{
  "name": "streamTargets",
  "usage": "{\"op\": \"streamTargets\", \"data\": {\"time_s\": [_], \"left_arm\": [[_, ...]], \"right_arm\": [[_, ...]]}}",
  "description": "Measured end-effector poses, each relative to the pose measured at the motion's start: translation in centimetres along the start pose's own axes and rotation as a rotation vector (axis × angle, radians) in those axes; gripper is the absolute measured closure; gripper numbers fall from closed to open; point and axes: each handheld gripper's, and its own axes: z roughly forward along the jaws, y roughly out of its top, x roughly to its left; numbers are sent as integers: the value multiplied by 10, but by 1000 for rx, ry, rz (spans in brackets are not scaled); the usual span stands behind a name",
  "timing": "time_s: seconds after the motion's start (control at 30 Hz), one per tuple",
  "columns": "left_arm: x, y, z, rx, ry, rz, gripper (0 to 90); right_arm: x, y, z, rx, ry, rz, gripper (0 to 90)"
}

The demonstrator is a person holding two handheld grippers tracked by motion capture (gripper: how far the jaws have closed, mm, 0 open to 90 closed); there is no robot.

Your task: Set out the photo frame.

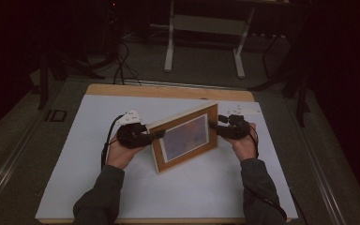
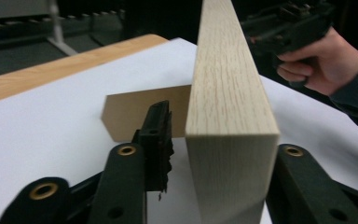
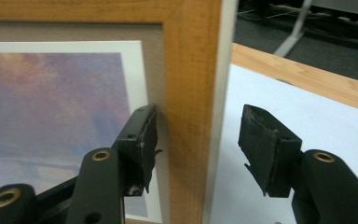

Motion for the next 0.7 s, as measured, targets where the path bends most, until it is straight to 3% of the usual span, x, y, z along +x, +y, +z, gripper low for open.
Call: {"op": "streamTargets", "data": {"time_s": [0.23, 0.33, 0.5, 0.7], "left_arm": [[-11, -5, -9, -5, 81, 9, 593], [-17, -5, -11, -6, 97, 39, 678], [-8, -5, -10, -16, 14, -20, 706], [0, -2, -9, -2, -16, -15, 711]], "right_arm": [[-2, 4, 1, -5, 48, -14, 458], [-3, 6, 3, 5, 81, -35, 441], [-4, 11, 5, 11, 114, -53, 392], [-6, 14, 11, 16, 163, -38, 322]]}}
